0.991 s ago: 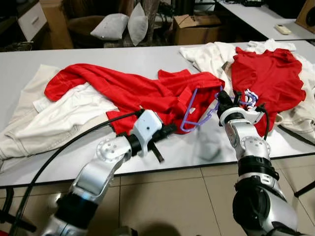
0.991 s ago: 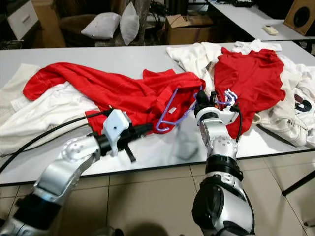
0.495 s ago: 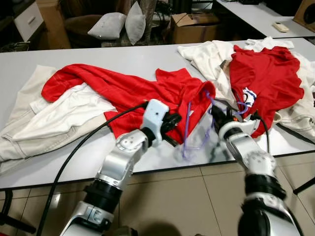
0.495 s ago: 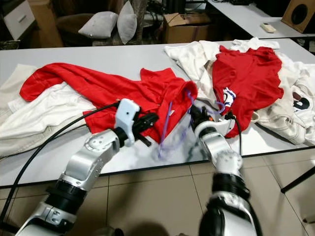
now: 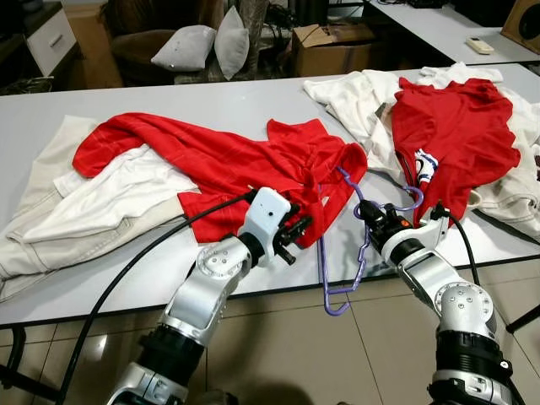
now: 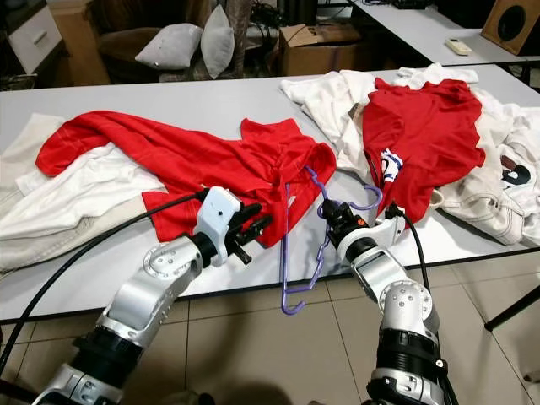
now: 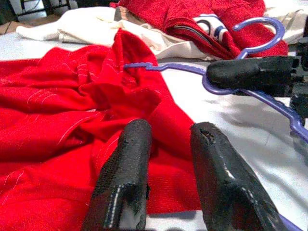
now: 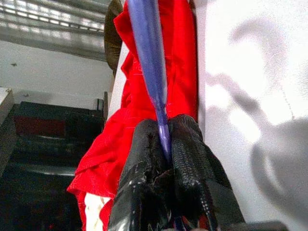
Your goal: Hang hanger
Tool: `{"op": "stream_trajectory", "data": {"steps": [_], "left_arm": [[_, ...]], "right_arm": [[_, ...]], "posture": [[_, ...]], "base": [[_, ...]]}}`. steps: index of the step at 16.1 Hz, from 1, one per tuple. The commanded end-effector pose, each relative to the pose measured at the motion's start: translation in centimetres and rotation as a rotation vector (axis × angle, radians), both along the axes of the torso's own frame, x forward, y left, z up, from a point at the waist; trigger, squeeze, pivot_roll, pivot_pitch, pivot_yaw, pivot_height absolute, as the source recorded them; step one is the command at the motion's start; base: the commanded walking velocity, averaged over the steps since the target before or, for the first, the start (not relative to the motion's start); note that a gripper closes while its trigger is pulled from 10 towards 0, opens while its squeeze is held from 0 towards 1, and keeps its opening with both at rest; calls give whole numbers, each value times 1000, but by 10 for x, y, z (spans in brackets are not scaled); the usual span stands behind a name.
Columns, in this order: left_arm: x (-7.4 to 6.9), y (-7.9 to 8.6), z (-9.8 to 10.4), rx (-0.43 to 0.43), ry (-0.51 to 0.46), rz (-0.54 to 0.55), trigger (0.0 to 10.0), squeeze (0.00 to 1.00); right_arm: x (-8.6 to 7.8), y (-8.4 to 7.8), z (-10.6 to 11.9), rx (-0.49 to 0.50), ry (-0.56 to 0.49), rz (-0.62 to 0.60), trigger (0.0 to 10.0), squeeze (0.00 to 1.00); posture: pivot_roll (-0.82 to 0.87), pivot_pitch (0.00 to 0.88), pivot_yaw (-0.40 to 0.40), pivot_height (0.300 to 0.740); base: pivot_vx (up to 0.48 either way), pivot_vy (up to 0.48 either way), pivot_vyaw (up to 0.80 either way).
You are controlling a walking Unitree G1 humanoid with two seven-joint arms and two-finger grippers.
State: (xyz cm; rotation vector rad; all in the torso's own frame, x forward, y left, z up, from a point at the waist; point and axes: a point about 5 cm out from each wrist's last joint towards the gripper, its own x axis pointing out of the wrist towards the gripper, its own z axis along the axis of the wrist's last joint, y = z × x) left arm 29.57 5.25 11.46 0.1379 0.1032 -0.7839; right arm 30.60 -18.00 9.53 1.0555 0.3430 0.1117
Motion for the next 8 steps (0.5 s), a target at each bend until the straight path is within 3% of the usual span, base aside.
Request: {"op": "stream_trajectory", "data": {"steps": [1,2,5,7,8], "left_arm": [[-8,-4,-6,40,-16,-29,10000,325],[-10,-5,-6,34,-19,-26,10000,0],[-13,-7,-3,-20,-6,-54,10000,0],[-15,-7,-6,-8,2,-74,10000,0],[-9,-7,-10,-2,23,-17,10000,0]], "right_arm": [[-3,-3,3,-9,-2,-6,10000,0],[-3,-3,4,-8,-3,-5,10000,0],[-2,0,4,-2,-4,-2,10000,0],[-1,2,5,2,-5,-1,10000,0],[0,2,5,7,-7,-3,10000,0]], "posture": [[-101,8,47,740],[-97,8,46,740],[-90,8,42,740],[-87,8,41,740],[-88,6,43,740]], "base": [[0,0,0],[0,0,0],[0,0,0],[0,0,0],[0,0,0]]}}
